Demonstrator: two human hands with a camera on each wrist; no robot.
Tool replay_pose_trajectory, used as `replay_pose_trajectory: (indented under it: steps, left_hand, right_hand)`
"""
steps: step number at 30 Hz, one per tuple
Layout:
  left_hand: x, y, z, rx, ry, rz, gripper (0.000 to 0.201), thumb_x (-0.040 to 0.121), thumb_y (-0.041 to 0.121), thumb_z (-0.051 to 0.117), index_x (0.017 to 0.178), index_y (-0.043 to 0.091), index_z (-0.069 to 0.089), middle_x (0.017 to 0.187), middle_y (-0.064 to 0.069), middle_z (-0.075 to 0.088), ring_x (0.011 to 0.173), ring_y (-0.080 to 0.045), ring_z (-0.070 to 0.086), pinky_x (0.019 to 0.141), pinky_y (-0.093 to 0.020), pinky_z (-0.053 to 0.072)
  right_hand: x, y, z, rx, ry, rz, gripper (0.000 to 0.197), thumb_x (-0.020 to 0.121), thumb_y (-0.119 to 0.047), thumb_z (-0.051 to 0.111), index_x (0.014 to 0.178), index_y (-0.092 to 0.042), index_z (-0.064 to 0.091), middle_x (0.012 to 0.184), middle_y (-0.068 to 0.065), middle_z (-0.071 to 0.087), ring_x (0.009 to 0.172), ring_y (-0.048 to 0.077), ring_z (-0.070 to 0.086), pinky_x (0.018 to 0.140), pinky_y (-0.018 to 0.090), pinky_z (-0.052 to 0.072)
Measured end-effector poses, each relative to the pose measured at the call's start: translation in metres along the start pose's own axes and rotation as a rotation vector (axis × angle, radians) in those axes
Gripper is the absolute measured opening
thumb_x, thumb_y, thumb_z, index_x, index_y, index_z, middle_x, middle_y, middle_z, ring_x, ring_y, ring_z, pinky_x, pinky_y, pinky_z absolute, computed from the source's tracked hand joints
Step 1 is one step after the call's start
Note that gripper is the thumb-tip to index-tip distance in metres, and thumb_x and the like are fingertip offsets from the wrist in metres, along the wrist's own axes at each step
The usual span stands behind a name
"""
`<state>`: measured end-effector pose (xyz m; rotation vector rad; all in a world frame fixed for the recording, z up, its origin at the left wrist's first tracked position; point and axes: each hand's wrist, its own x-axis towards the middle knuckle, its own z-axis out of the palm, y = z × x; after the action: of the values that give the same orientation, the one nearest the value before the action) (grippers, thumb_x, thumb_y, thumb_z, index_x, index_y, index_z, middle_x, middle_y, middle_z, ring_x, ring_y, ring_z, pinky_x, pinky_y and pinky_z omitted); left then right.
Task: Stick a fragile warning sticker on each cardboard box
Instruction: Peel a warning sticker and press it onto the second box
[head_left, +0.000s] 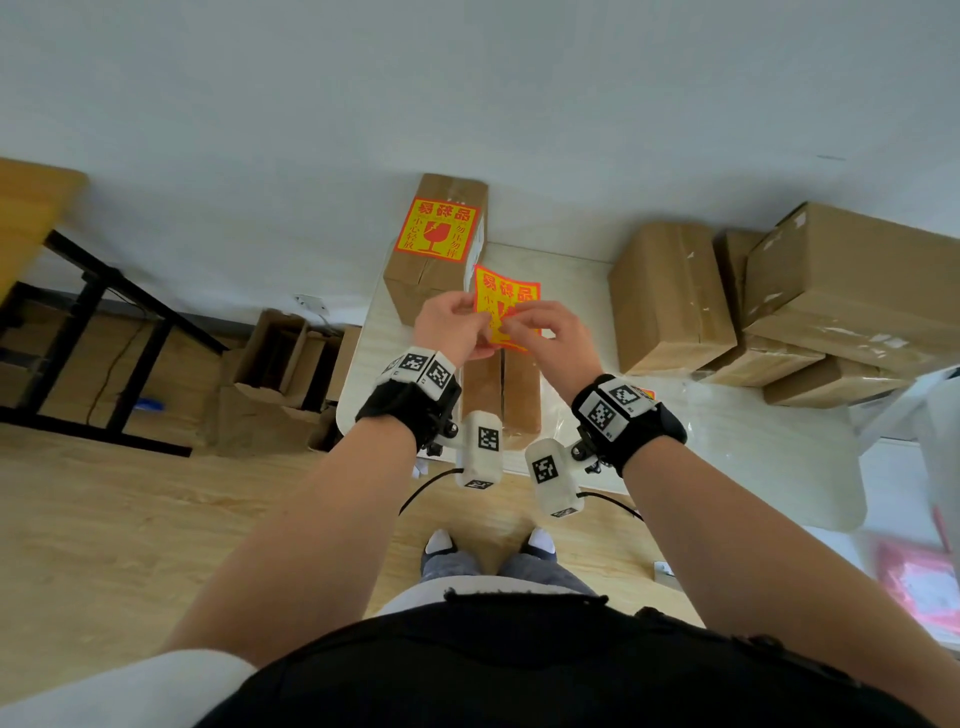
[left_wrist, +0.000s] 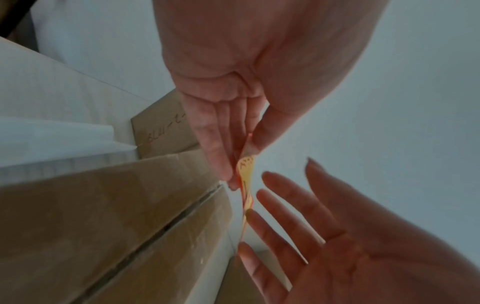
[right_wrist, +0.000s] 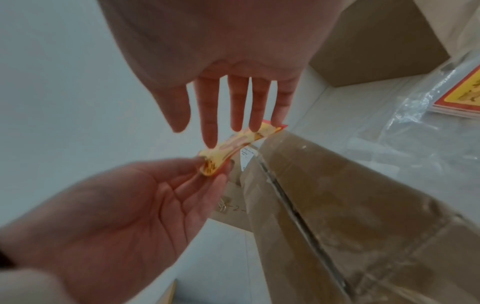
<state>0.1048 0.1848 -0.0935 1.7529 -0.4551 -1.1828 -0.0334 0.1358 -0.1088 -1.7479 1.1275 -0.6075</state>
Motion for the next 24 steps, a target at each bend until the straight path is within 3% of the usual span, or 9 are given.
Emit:
replay_pose_trajectory:
  steps: [4,6,10,13,17,20,24]
  left_hand:
    - [0.000,-0.008,-0.005,0.030,-0.006,-0.022,0.030,0.094,0.005,0.060,0.124,0.005,0.058,0.110,-0.015,0.070,0.075,-0.025,0.073,0.059,-0.032,0.061]
    - [0.000,-0.012,-0.007,0.017,-0.018,-0.042,0.029,0.095,0.006,0.060,0.123,0.006,0.057,0.108,-0.015,0.070,0.073,-0.025,0.073,0.061,-0.035,0.062]
    - [-0.002,-0.017,-0.011,-0.045,-0.019,-0.096,0.004,0.096,0.011,0.058,0.099,0.012,0.060,0.097,-0.017,0.070,0.069,-0.028,0.071,0.070,-0.043,0.061]
    - [-0.004,-0.020,-0.014,-0.055,-0.010,-0.100,0.009,0.099,0.017,0.055,0.091,0.015,0.059,0.088,-0.012,0.069,0.070,-0.030,0.071,0.071,-0.044,0.060]
    - [-0.007,-0.024,-0.017,-0.066,-0.020,-0.099,0.013,0.100,0.021,0.052,0.092,0.014,0.059,0.089,-0.011,0.068,0.073,-0.031,0.072,0.071,-0.043,0.061]
    - [-0.011,-0.026,-0.016,-0.069,-0.023,-0.106,0.015,0.101,0.022,0.051,0.090,0.014,0.058,0.088,-0.011,0.067,0.068,-0.029,0.071,0.070,-0.042,0.059]
    - [-0.011,-0.034,-0.015,0.021,0.029,-0.108,0.013,0.100,0.023,0.054,0.101,0.011,0.059,0.085,-0.012,0.070,0.066,-0.028,0.072,0.065,-0.040,0.059]
  right_hand:
    - [0.003,0.007,-0.008,-0.026,0.151,0.134,0.024,0.089,-0.037,0.066,0.102,-0.018,0.067,0.103,-0.002,0.065,0.088,0.013,0.062,0.076,0.027,0.047]
    - [0.006,0.016,-0.009,-0.070,0.143,0.245,0.030,0.088,-0.040,0.067,0.107,-0.018,0.063,0.096,-0.002,0.067,0.085,0.014,0.064,0.073,0.028,0.049]
    - [0.008,0.028,-0.003,-0.095,0.087,0.375,0.030,0.080,-0.048,0.069,0.091,-0.020,0.066,0.085,0.003,0.073,0.081,0.022,0.070,0.079,0.042,0.058]
    - [0.005,0.028,-0.001,-0.075,0.062,0.417,0.023,0.082,-0.044,0.070,0.076,-0.023,0.064,0.083,0.004,0.072,0.082,0.025,0.070,0.080,0.045,0.058]
    - [0.001,0.032,0.000,-0.058,0.089,0.455,0.026,0.079,-0.048,0.070,0.083,-0.026,0.058,0.091,0.002,0.070,0.084,0.023,0.069,0.079,0.046,0.058]
    - [-0.002,0.029,0.001,-0.047,0.028,0.432,0.021,0.086,-0.043,0.066,0.076,-0.025,0.061,0.081,0.000,0.070,0.078,0.021,0.067,0.077,0.046,0.059]
    - [-0.005,0.027,0.003,-0.075,0.030,0.368,0.023,0.090,-0.031,0.064,0.069,-0.023,0.062,0.078,0.004,0.070,0.075,0.022,0.065,0.075,0.042,0.057]
